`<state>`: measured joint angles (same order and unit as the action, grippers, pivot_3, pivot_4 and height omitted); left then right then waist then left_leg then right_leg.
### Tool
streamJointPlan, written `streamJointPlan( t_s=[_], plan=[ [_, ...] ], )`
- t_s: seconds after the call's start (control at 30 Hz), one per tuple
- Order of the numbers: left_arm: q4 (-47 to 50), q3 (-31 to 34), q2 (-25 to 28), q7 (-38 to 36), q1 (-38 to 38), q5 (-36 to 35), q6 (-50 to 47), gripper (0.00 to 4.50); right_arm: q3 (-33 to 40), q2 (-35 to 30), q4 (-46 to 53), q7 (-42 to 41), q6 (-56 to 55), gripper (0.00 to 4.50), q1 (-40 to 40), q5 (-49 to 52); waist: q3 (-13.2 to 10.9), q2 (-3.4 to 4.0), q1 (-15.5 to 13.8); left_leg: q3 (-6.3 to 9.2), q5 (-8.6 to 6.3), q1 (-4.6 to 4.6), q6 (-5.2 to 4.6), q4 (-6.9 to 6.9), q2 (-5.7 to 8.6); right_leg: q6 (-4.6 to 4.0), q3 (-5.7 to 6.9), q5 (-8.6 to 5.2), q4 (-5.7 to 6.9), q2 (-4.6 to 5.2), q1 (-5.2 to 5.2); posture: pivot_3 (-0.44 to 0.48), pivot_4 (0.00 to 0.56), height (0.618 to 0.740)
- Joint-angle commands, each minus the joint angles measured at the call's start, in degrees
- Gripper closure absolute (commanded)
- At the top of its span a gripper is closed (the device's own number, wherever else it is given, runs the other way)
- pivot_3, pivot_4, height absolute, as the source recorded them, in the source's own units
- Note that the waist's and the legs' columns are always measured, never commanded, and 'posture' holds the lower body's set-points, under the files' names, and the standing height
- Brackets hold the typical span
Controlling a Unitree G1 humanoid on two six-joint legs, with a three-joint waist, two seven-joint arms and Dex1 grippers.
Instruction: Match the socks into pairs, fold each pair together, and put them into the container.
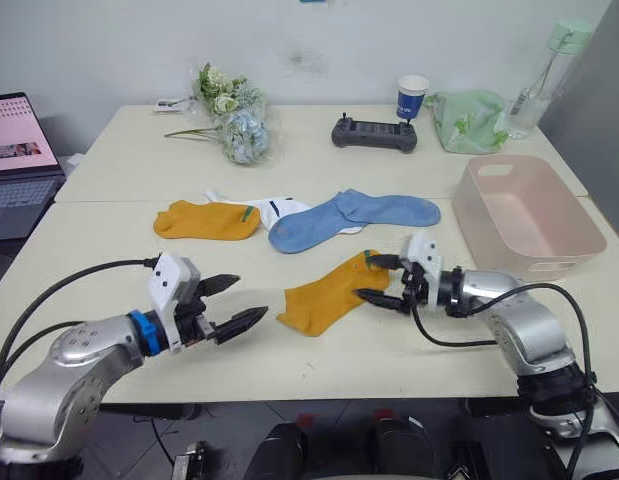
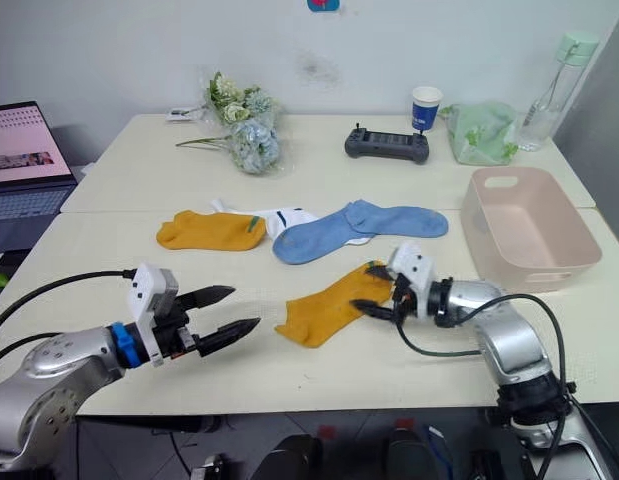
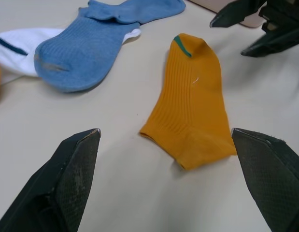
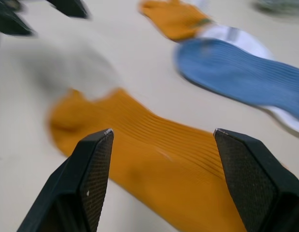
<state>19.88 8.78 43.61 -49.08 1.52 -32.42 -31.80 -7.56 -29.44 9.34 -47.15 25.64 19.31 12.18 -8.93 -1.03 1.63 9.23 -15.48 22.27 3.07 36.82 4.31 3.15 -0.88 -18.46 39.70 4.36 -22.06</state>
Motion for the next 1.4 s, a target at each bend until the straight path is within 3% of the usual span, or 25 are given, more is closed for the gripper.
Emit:
streamJointPlan(
  t_s=[0.03, 0.23, 0.33, 0.43, 0.7, 0.9, 1.0, 1.13, 1.27, 1.4],
  plan=[
    [-7.78, -6.26, -0.57, -3.25, 6.18, 6.64, 6.52, 0.00, 1.85, 0.48, -1.56, 5.57, -0.86, 0.94, -0.78, -2.72, -0.01, 0.01, 0.14, -0.01, 0.00, 0.00, 0.00, 0.00, 0.00, 0.00, 0.00, 0.00, 0.01, -0.01, -0.01, 0.000, 0.150, 0.740],
    [-21.29, -16.50, -4.91, -8.05, 16.12, 16.03, 16.66, 0.00, 0.27, 4.93, -3.82, 9.55, 2.69, 0.94, -1.18, -2.88, -0.01, 0.01, 0.48, -0.03, 0.01, 0.00, 0.01, 0.01, -0.03, -0.01, -0.03, 0.01, 0.11, -0.04, -0.09, 0.000, 0.150, 0.740],
    [-23.86, -18.39, -4.98, -10.05, 17.71, 18.11, 18.38, 0.91, -0.17, 6.03, -4.71, 10.81, 3.07, 0.90, -0.91, -3.78, -0.01, 0.01, 0.57, -0.03, 0.01, 0.02, 0.01, 0.03, -0.01, -0.01, -0.05, 0.01, 0.12, -0.04, -0.10, 0.000, 0.150, 0.740],
    [-25.35, -19.07, -4.62, -11.59, 18.13, 19.65, 19.62, 1.90, -0.15, 6.43, -5.14, 11.65, 2.83, 1.58, -0.90, -4.23, -0.01, 0.01, 0.57, 0.00, 0.01, 0.03, 0.01, 0.04, -0.01, -0.01, -0.02, 0.01, 0.15, -0.04, -0.13, 0.000, 0.150, 0.740],
    [-24.67, -18.27, -6.31, -12.42, 17.67, 19.51, 18.58, 4.49, 0.15, 6.64, -4.40, 9.93, 2.21, 4.40, -0.59, -2.86, -0.01, 0.01, 0.55, 0.01, 0.01, 0.03, 0.00, 0.07, 0.00, 0.00, -0.02, 0.01, 0.17, -0.04, -0.11, 0.000, 0.150, 0.740],
    [-15.44, -15.99, -5.84, -10.03, 12.23, 16.21, 10.63, 4.50, -0.15, 7.94, -7.09, 8.64, 1.67, 4.46, 3.70, -2.60, -0.01, 0.01, 1.00, 0.03, 0.01, 0.03, 0.00, 0.07, -0.02, 0.00, -0.03, 0.01, 0.19, -0.04, -0.12, 0.000, 0.150, 0.740],
    [-3.15, -13.17, -6.20, -6.30, 6.83, 8.60, -2.55, 4.50, -1.49, 9.00, -11.61, 6.52, 0.33, 4.46, 8.70, -3.02, -0.01, 0.01, 1.59, 0.03, 0.01, 0.03, 0.00, 0.06, -0.02, 0.00, -0.05, 0.01, 0.20, -0.04, -0.13, 0.000, 0.150, 0.740],
    [8.03, -11.32, -7.40, -2.11, 1.16, 0.45, -13.23, 4.50, -4.61, 12.18, -19.52, 2.99, -1.77, 4.46, 15.70, -3.76, -0.01, 0.01, 1.84, 0.05, 0.00, 0.02, 0.00, 0.05, -0.08, 0.00, -0.07, 0.00, 0.22, -0.04, -0.13, 0.000, 0.150, 0.740],
    [11.25, -11.20, -11.74, 3.71, -0.17, -3.88, -18.31, 4.50, -8.45, 16.38, -27.73, -0.13, -5.53, 4.46, 21.26, -5.55, -0.01, 0.01, 1.71, 0.03, 0.01, 0.01, 0.00, 0.07, -0.06, -0.01, -0.05, 0.01, 0.22, -0.06, -0.11, 0.000, 0.150, 0.740],
    [11.82, -12.78, -14.16, 7.52, -1.07, -2.93, -18.37, 4.50, -10.66, 19.50, -33.38, -2.52, -9.50, 4.46, 24.63, -6.84, -0.01, 0.01, 1.56, 0.04, 0.01, 0.01, 0.02, 0.11, -0.04, -0.01, -0.03, 0.01, 0.21, -0.05, -0.10, 0.000, 0.150, 0.740]
  ],
)
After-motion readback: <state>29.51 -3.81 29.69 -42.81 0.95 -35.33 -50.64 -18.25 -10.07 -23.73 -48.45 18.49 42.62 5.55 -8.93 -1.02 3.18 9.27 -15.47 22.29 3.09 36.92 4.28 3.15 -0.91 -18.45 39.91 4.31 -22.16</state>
